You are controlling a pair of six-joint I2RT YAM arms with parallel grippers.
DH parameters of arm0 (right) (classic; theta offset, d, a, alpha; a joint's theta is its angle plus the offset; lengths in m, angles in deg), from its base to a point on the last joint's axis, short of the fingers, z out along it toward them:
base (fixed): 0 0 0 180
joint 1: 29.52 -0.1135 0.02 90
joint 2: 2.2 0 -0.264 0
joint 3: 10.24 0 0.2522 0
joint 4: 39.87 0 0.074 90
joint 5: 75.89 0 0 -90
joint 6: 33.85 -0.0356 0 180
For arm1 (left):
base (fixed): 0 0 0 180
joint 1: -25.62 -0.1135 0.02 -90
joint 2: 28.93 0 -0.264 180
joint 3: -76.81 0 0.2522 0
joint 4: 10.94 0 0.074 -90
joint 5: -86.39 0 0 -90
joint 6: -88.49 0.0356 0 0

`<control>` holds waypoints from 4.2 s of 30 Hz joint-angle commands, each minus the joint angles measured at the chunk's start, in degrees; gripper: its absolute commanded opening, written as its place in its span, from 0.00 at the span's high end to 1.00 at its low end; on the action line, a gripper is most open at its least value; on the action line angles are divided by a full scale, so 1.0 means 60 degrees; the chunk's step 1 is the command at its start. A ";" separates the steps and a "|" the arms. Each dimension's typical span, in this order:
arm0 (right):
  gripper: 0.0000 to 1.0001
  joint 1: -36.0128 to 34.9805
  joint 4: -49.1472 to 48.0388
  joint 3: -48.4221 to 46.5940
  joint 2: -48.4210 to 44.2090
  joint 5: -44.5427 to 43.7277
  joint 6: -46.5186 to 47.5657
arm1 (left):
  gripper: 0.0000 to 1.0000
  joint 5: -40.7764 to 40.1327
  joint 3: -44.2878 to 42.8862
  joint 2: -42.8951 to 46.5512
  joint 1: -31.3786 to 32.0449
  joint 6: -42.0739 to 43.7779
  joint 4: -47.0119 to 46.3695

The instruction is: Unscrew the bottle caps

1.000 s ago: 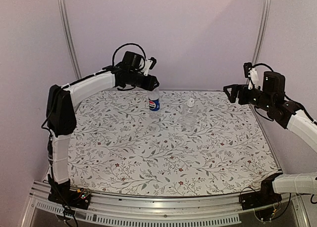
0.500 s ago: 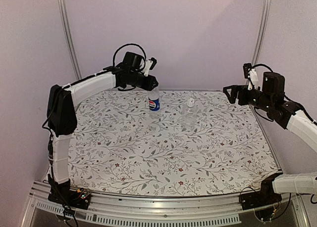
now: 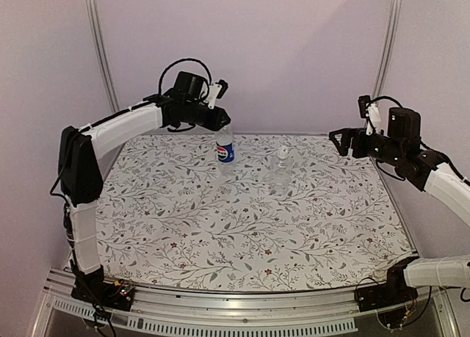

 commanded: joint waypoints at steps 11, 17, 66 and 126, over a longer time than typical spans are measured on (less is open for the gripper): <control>0.01 -0.1680 0.0006 -0.1107 0.0051 0.1614 0.0723 | 1.00 0.2563 0.3491 0.4920 0.0724 0.0115 -0.0564; 0.01 -0.2858 -0.0391 -0.1515 0.0817 0.3476 0.1285 | 1.00 0.3670 0.4368 0.6070 0.1500 0.0092 -0.0994; 0.21 -0.4812 -0.2868 -0.1121 0.3564 0.4368 0.3222 | 1.00 0.5111 0.4715 0.6024 0.2411 -0.0233 -0.1898; 0.56 -0.4614 -0.3406 -0.1257 0.3937 0.7687 0.2454 | 0.51 0.8703 0.5185 0.5397 0.1874 -0.1741 -0.5557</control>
